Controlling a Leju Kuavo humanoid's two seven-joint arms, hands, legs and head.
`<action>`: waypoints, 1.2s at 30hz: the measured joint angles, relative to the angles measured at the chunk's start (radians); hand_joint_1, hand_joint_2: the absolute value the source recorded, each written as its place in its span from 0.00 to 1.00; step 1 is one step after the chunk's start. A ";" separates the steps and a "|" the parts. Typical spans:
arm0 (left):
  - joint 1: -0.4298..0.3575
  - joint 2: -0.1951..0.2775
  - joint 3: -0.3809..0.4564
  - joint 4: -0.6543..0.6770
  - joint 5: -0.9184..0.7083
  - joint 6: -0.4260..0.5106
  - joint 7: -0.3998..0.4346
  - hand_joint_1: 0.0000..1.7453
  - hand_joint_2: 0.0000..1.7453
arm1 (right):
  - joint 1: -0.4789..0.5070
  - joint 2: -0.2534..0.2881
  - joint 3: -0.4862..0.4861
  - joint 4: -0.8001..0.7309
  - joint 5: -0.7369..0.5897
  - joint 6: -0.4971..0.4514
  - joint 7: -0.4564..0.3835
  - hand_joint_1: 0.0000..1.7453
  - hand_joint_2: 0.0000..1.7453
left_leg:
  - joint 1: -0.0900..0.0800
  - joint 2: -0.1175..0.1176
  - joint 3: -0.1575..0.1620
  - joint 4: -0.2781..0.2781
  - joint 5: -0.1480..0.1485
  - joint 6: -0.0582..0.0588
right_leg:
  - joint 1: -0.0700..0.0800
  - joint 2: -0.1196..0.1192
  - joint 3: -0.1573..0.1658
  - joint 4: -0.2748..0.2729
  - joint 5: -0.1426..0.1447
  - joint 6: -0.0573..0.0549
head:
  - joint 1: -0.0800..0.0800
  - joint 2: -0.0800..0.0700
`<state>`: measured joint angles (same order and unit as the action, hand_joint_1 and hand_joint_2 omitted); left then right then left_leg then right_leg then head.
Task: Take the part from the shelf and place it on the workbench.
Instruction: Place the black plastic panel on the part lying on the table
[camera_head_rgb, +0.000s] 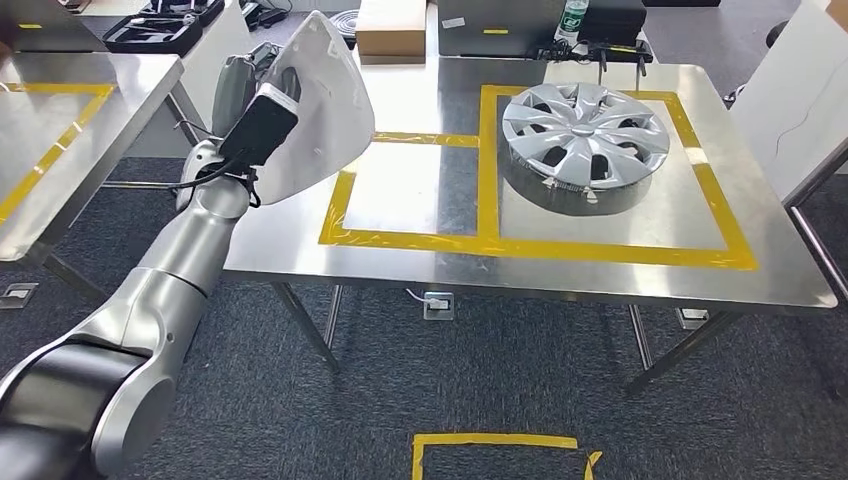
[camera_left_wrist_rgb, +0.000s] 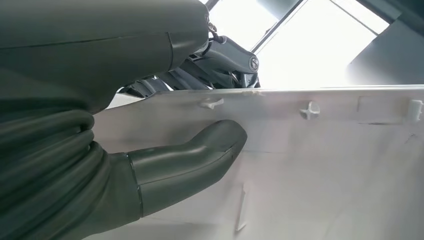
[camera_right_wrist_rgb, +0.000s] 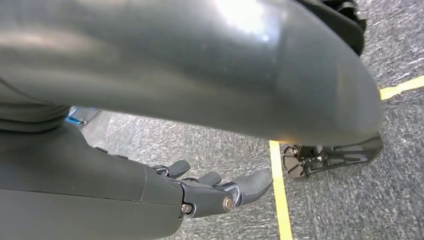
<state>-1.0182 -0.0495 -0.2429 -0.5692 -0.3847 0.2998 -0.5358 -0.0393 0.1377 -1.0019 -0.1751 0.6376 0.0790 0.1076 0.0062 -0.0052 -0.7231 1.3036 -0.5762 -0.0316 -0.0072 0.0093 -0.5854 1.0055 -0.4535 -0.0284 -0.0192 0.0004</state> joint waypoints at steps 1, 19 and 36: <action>0.000 0.000 -0.001 0.006 -0.001 0.000 -0.001 1.00 1.00 | 0.001 -0.001 0.000 0.000 0.001 0.001 0.000 0.00 0.00 | 0.000 0.000 0.002 -0.033 0.040 0.002 | 0.000 0.000 0.011 0.001 -0.008 0.002 | 0.000 0.000; -0.021 -0.006 -0.002 0.085 -0.016 -0.002 0.002 1.00 1.00 | 0.003 -0.006 0.002 -0.001 0.012 -0.003 0.008 0.00 0.00 | -0.001 -0.003 0.176 -0.286 0.081 0.043 | -0.002 -0.006 -0.085 0.083 0.034 0.049 | 0.012 0.000; -0.038 -0.014 -0.004 0.127 -0.029 -0.008 -0.003 1.00 1.00 | 0.002 -0.003 0.002 -0.001 0.010 -0.005 0.008 0.00 0.00 | -0.006 0.000 0.090 -0.270 0.166 0.022 | 0.001 0.001 0.052 0.004 -0.053 0.021 | 0.001 0.000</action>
<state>-1.0562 -0.0630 -0.2469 -0.4423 -0.4136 0.2922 -0.5387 -0.0375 0.1349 -0.9998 -0.1759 0.6477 0.0744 0.1157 -0.0001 -0.0047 -0.6330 1.0334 -0.4099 -0.0095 -0.0065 0.0108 -0.5329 1.0098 -0.5062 -0.0072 -0.0178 0.0004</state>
